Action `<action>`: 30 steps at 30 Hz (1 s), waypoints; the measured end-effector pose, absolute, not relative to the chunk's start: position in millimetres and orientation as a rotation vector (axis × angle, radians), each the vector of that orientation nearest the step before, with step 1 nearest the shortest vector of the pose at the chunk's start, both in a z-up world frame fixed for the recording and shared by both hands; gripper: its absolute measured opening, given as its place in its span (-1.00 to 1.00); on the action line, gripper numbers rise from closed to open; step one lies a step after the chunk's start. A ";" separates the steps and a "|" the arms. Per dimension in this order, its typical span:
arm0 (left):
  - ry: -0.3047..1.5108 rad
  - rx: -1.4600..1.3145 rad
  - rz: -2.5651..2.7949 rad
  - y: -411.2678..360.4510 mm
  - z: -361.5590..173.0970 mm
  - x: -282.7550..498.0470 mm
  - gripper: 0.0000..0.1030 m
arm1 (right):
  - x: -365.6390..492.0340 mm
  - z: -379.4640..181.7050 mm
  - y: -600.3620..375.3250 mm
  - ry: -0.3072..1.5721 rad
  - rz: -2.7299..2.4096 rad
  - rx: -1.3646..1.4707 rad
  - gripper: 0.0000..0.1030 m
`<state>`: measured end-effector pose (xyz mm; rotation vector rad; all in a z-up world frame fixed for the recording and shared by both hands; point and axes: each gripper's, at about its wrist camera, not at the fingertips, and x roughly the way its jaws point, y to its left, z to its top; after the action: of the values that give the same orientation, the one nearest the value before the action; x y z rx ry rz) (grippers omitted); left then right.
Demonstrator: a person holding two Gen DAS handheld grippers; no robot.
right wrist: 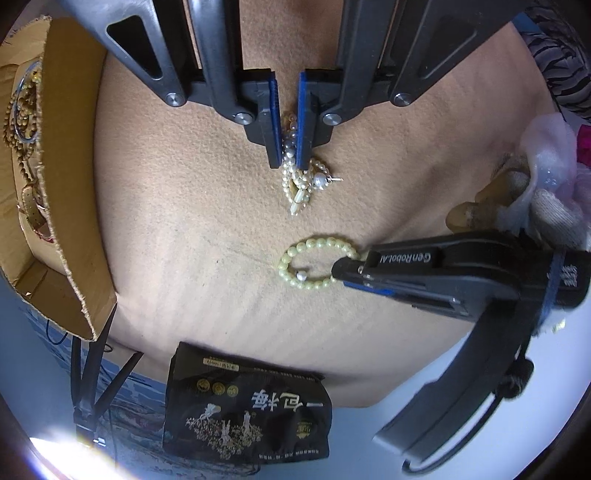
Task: Organize jewelry
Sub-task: 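Lift the bracelet with the left tool while the right tool carries the pearl strand to the box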
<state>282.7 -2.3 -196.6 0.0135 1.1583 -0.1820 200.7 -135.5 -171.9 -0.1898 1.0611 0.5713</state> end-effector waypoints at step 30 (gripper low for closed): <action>0.999 -0.075 -0.205 5.3 -112.8 249.3 -0.90 | 182.3 -85.1 -174.6 0.886 0.551 -0.105 -0.91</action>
<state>249.3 5.3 -112.8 -0.0750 0.9989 -0.2046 182.3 -174.6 -85.1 -0.1047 0.8863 0.5512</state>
